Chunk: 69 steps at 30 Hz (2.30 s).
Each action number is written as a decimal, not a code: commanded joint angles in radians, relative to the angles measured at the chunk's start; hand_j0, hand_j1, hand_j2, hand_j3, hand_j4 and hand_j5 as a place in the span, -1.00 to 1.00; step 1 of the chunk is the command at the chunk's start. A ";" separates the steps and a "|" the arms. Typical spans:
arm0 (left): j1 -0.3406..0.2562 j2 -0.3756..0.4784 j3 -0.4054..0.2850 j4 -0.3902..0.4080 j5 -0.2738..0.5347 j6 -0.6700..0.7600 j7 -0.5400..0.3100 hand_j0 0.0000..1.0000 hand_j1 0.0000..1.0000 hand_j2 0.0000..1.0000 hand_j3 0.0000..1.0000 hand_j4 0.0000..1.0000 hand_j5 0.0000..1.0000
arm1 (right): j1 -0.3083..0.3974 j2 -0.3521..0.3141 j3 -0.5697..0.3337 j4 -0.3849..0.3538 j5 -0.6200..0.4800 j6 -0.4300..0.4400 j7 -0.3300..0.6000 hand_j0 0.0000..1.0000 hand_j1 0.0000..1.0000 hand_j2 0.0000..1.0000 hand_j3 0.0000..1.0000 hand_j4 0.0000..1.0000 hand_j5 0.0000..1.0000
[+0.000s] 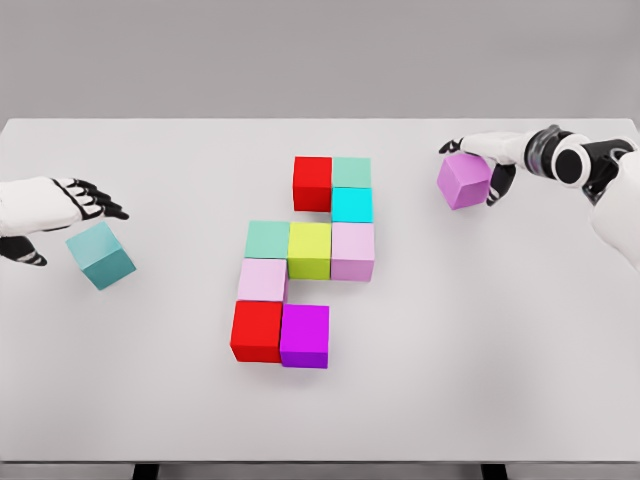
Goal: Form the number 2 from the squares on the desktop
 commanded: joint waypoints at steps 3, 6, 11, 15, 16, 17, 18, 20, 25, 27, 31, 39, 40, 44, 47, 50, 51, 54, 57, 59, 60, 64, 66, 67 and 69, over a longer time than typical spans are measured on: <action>0.002 -0.040 0.001 0.010 -0.046 0.002 -0.001 1.00 1.00 1.00 1.00 1.00 1.00 | 0.000 0.013 0.001 -0.001 0.004 -0.002 0.000 0.39 0.39 0.39 0.39 0.39 0.39; 0.002 -0.067 0.001 0.028 -0.101 0.002 -0.001 1.00 1.00 1.00 1.00 1.00 1.00 | 0.002 0.013 0.001 -0.005 0.004 -0.002 0.000 0.04 0.04 0.04 0.04 0.04 0.04; 0.003 -0.092 0.001 0.042 -0.166 0.002 -0.001 1.00 1.00 1.00 1.00 1.00 1.00 | 0.002 -0.022 -0.015 -0.051 0.010 -0.028 0.000 -0.07 -0.07 -0.07 -0.07 -0.07 -0.07; 0.003 -0.106 0.001 0.056 -0.183 0.002 -0.001 1.00 1.00 1.00 1.00 1.00 1.00 | 0.018 -0.122 -0.127 -0.235 -0.010 -0.142 0.000 -0.05 -0.05 -0.05 -0.05 -0.05 -0.05; 0.003 -0.106 0.001 0.058 -0.184 0.002 -0.001 1.00 1.00 1.00 1.00 1.00 1.00 | 0.032 -0.145 -0.139 -0.272 -0.027 -0.195 0.000 -0.04 -0.04 -0.04 -0.04 -0.04 -0.04; 0.003 -0.112 -0.001 0.058 -0.186 0.002 -0.001 1.00 1.00 1.00 1.00 1.00 1.00 | 0.040 -0.179 -0.139 -0.311 -0.045 -0.244 0.000 -0.04 -0.04 -0.04 -0.04 -0.04 -0.04; 0.003 -0.123 0.001 0.058 -0.204 0.002 -0.001 1.00 1.00 1.00 1.00 1.00 1.00 | 0.055 -0.216 -0.139 -0.361 -0.070 -0.293 0.000 -0.04 -0.04 -0.04 -0.04 -0.04 -0.04; 0.003 -0.144 0.002 0.067 -0.232 0.002 -0.001 1.00 1.00 1.00 1.00 1.00 1.00 | 0.087 -0.292 -0.136 -0.461 -0.116 -0.356 0.000 -0.04 -0.04 -0.04 -0.04 -0.04 -0.04; 0.003 -0.156 0.002 0.082 -0.250 0.002 -0.001 1.00 1.00 1.00 1.00 1.00 1.00 | 0.193 -0.435 -0.139 -0.728 -0.117 -0.579 0.000 0.00 0.00 0.00 0.00 0.00 0.00; 0.005 -0.156 0.002 0.084 -0.259 0.002 -0.001 1.00 1.00 1.00 1.00 1.00 1.00 | 0.216 -0.466 -0.125 -0.768 -0.119 -0.579 0.000 -0.01 -0.01 -0.01 -0.01 -0.01 -0.01; 0.005 -0.164 0.001 0.084 -0.270 0.002 -0.001 0.96 0.96 0.96 0.96 0.96 0.96 | 0.265 -0.452 -0.067 -0.768 -0.117 -0.579 0.000 -0.01 -0.01 -0.01 -0.01 -0.01 -0.01; 0.011 -0.164 0.001 0.084 -0.270 0.002 -0.001 0.35 0.35 0.35 0.35 0.35 0.35 | 0.256 -0.402 0.027 -0.771 -0.114 -0.579 0.000 -0.01 -0.01 -0.01 -0.01 -0.01 -0.01; 0.012 -0.164 0.001 0.084 -0.270 0.002 -0.001 0.29 0.29 0.29 0.29 0.29 0.29 | 0.255 -0.383 0.039 -0.771 -0.114 -0.579 0.000 -0.01 -0.01 -0.01 -0.01 -0.01 -0.01; 0.012 -0.163 0.001 0.084 -0.275 0.002 -0.001 0.12 0.12 0.12 0.12 0.12 0.12 | 0.242 -0.351 0.083 -0.771 -0.114 -0.579 0.000 -0.01 -0.01 -0.01 -0.01 -0.01 -0.01; 0.011 -0.164 0.002 0.084 -0.270 0.002 -0.001 0.06 0.06 0.06 0.06 0.06 0.06 | 0.230 -0.343 0.106 -0.771 -0.114 -0.579 0.000 -0.01 -0.01 -0.01 -0.01 -0.01 -0.01; 0.008 -0.164 0.005 0.082 -0.256 0.002 -0.001 0.06 0.06 0.06 0.06 0.06 0.06 | 0.224 -0.342 0.137 -0.771 -0.114 -0.579 0.000 0.00 0.00 0.00 0.00 0.00 0.00; 0.006 -0.166 0.007 0.082 -0.252 0.002 -0.001 0.06 0.06 0.06 0.06 0.06 0.06 | 0.224 -0.342 0.136 -0.771 -0.114 -0.579 0.000 0.00 0.00 0.00 0.00 0.00 0.00; 0.002 -0.182 0.016 0.082 -0.219 0.002 -0.001 0.06 0.06 0.06 0.06 0.06 0.06 | 0.224 -0.334 0.137 -0.771 -0.116 -0.579 0.000 0.00 0.00 0.00 0.00 0.00 0.00; 0.000 -0.187 0.027 0.081 -0.193 0.002 -0.001 0.05 0.05 0.05 0.05 0.05 0.05 | 0.203 -0.303 0.148 -0.772 -0.119 -0.579 0.000 0.00 0.00 0.00 0.00 0.00 0.00; -0.002 -0.199 0.027 0.081 -0.193 0.002 -0.001 0.05 0.05 0.05 0.05 0.05 0.05 | 0.181 -0.279 0.182 -0.772 -0.120 -0.579 0.000 0.00 0.00 0.00 0.00 0.00 0.00; -0.002 -0.201 0.027 0.081 -0.195 0.002 -0.001 0.04 0.04 0.04 0.04 0.04 0.04 | 0.178 -0.276 0.188 -0.772 -0.122 -0.579 0.000 0.00 0.00 0.00 0.00 0.00 0.00; -0.015 -0.232 0.027 0.082 -0.196 0.002 -0.001 -0.05 -0.05 -0.05 -0.05 -0.05 -0.05 | 0.173 -0.266 0.212 -0.774 -0.126 -0.579 0.000 0.01 0.01 0.01 0.01 0.01 0.01; -0.021 -0.244 0.027 0.082 -0.195 0.002 -0.001 -0.08 -0.08 -0.08 -0.08 -0.08 -0.08 | 0.172 -0.265 0.214 -0.774 -0.129 -0.579 0.000 0.01 0.01 0.01 0.01 0.01 0.01; -0.035 -0.259 0.027 0.084 -0.195 0.002 -0.001 -0.09 -0.09 -0.09 -0.09 -0.09 -0.09 | 0.163 -0.265 0.214 -0.774 -0.136 -0.579 0.000 0.01 0.01 0.01 0.01 0.01 0.01; -0.043 -0.271 0.033 0.082 -0.181 0.002 -0.001 -0.12 -0.12 -0.12 -0.12 -0.12 -0.12 | 0.149 -0.266 0.212 -0.774 -0.149 -0.579 0.000 0.21 0.21 0.21 0.21 0.21 0.21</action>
